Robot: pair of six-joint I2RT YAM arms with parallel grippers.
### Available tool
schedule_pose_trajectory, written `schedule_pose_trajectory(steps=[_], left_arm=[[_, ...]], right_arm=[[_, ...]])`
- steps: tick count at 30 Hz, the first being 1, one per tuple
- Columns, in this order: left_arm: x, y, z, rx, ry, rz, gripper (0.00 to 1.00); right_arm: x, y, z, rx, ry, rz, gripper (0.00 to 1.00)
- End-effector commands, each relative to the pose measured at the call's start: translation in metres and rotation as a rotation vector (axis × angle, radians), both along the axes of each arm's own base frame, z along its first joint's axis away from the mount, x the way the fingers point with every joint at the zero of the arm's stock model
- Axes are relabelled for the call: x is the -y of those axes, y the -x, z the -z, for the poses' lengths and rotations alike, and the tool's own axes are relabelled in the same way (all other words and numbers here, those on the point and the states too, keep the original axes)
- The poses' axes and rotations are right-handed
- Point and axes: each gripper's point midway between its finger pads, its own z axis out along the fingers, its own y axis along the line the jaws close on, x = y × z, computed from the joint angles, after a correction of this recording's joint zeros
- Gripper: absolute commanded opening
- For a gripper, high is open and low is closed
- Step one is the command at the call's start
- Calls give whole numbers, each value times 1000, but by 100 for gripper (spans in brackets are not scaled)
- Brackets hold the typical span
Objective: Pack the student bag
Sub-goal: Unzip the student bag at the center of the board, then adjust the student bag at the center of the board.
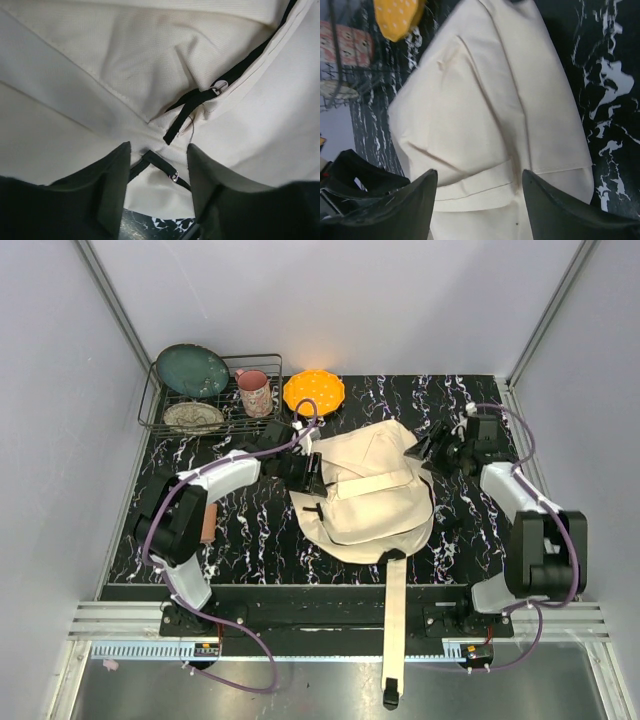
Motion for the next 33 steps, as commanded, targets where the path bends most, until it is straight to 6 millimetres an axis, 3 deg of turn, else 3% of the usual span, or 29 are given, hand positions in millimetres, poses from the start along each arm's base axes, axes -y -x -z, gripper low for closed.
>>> schedule_pose_trajectory(steps=[1,3,4,7,10,14,20,22,24,25,29,33], left_arm=[[-2,-17,-44,127,24,-28,57],[0,-22,-56,151,36,-33,60],[0,-24,-60,161,42,-35,64],[1,-31,-77,208,48,-51,73],[-1,-35,-92,248,55,-67,77],[-2,-37,-108,288,68,-85,83],[-2,-39,-116,304,74,-75,84],[1,-40,-117,303,80,-69,84],[3,-41,-116,302,81,-63,84],[4,-43,-120,308,87,-61,84],[8,-48,-125,313,95,-47,84],[17,-60,-127,320,102,-32,84]], right_arm=[[7,-11,-85,226,51,-4,75],[-14,-9,-79,175,40,-106,74],[-33,-4,-87,165,27,-192,71],[-60,-5,-72,127,68,-274,69],[-73,-9,-58,92,118,-296,66],[-90,-10,-32,41,148,-348,53],[-93,8,-15,-6,232,-428,47],[-92,20,-8,-41,253,-465,34],[-93,28,-7,-45,263,-482,30],[-96,34,-6,-50,270,-499,23],[-95,53,0,-60,288,-519,20],[-85,74,26,-142,312,-511,13]])
